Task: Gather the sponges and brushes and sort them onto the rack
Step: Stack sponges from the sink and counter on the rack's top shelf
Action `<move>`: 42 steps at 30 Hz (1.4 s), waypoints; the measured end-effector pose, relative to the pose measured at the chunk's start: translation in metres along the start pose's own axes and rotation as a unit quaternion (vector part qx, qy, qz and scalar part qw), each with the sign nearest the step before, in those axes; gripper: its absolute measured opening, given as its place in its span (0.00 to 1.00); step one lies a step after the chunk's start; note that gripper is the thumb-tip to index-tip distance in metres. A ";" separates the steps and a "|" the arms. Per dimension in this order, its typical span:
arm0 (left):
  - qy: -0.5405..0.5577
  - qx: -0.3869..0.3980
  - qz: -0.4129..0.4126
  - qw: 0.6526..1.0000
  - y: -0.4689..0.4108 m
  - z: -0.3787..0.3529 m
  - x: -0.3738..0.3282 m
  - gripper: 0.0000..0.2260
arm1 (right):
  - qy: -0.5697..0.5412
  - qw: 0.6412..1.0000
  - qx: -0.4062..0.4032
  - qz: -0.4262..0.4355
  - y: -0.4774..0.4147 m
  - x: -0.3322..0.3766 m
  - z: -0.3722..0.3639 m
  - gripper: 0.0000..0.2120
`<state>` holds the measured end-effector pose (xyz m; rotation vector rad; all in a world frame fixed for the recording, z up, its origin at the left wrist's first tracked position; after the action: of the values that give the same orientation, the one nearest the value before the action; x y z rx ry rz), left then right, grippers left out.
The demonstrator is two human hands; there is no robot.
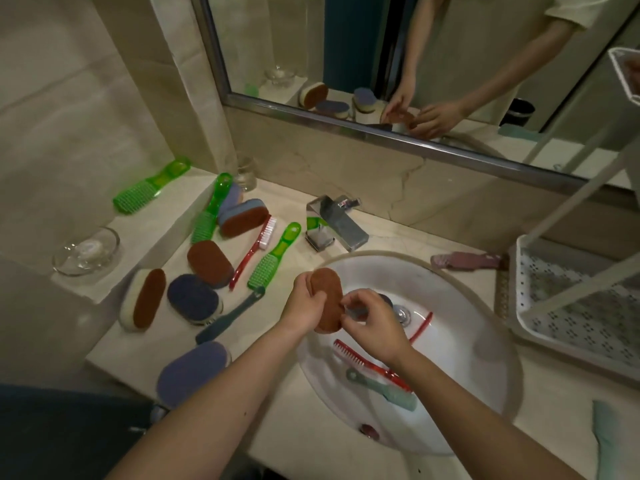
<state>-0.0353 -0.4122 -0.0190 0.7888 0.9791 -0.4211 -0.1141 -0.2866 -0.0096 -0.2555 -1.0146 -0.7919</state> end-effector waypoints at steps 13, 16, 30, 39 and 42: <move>-0.069 0.029 0.046 0.996 -0.029 -0.048 0.047 0.23 | 0.124 0.985 -0.010 -0.120 -0.033 -0.109 -0.003 0.24; -0.089 0.038 0.057 0.994 -0.039 -0.052 0.060 0.23 | 0.153 0.980 0.016 -0.129 -0.049 -0.124 -0.014 0.28; -0.083 0.030 0.053 0.995 -0.053 -0.049 0.085 0.23 | 0.349 0.928 0.061 -0.114 -0.082 -0.151 -0.051 0.42; -0.047 -0.008 0.031 0.998 -0.030 -0.046 0.064 0.20 | 0.205 0.973 -0.022 -0.109 -0.061 -0.132 -0.021 0.34; 0.007 -0.033 0.036 0.999 -0.019 -0.046 0.047 0.16 | 0.055 0.985 -0.054 -0.156 -0.042 -0.122 -0.001 0.27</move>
<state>-0.0504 -0.3887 -0.0819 0.7664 0.9710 -0.3204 -0.1771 -0.2587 -0.1190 -0.1435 -0.9203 -1.1357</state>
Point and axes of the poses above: each hand's wrist, its own y-axis away from the middle knuckle, its own z-axis out of the back of the hand, x = y × z, the point moved 9 cm from there along -y, towards the middle knuckle, and after that the axes turned 5 degrees about -z, right-handed, at the moved point
